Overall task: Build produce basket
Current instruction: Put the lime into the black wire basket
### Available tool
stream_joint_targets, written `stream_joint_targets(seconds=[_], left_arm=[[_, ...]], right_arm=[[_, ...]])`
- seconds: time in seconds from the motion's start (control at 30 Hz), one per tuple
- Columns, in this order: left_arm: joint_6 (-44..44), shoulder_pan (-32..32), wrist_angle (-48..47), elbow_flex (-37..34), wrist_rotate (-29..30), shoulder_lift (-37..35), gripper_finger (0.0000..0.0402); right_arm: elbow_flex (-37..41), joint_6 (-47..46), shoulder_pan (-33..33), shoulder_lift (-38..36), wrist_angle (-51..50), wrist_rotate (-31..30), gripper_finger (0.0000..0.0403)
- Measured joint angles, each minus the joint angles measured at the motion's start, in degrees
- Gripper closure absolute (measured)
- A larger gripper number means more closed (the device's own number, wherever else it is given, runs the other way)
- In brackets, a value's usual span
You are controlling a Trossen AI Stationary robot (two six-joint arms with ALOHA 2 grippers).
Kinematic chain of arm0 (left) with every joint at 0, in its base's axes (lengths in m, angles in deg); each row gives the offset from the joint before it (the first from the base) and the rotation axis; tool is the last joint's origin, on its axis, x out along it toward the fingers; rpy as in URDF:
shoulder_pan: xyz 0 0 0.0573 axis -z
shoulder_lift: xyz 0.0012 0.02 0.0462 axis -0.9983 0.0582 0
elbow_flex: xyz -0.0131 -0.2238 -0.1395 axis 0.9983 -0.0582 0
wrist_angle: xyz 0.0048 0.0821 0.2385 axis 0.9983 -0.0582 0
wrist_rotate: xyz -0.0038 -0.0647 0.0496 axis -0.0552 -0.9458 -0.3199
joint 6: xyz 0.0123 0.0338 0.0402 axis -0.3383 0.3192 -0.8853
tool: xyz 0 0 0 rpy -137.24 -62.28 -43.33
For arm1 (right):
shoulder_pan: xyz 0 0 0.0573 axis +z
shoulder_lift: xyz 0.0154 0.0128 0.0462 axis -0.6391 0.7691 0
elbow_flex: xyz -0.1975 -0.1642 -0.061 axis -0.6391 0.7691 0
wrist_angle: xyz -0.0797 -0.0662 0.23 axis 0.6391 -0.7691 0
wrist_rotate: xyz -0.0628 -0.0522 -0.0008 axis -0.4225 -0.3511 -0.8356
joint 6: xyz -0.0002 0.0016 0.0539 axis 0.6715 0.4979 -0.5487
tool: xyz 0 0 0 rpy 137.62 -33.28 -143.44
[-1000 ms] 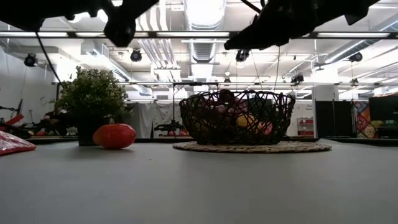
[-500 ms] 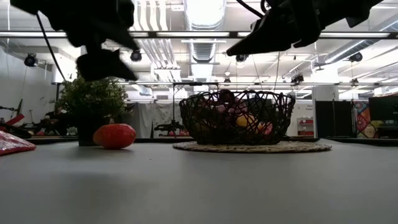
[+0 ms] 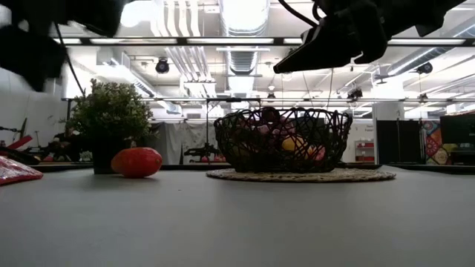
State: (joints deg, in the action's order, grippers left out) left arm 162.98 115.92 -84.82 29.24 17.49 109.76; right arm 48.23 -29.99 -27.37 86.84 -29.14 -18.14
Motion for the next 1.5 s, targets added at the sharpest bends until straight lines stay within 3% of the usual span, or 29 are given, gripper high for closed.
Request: stream_joint_targets(seconds=[0.3,0.43,0.7,1.0,1.5], left_arm=[[9.5,6.0,-25.6,18.7,-7.3,11.2,0.0134],[10.0,8.9,-33.8,22.6,-7.6,15.0,0.0134],[11.6,12.3,-35.4,19.9,-11.1,15.4,0.0134],[12.7,15.1,-36.0,14.8,-11.2,15.3,0.0134],[13.1,15.1,-36.1,12.1,-12.2,14.7,0.0134]], right_arm=[[1.0,-0.2,0.0,0.0,1.3,0.0,0.0294],[1.2,-0.2,0.0,0.0,2.4,0.0,0.0294],[1.2,-0.1,0.0,0.0,3.4,0.0,0.0294],[1.2,-0.9,0.0,0.0,3.4,0.0,0.0294],[1.2,-3.1,0.0,0.0,4.2,0.0,0.0294]])
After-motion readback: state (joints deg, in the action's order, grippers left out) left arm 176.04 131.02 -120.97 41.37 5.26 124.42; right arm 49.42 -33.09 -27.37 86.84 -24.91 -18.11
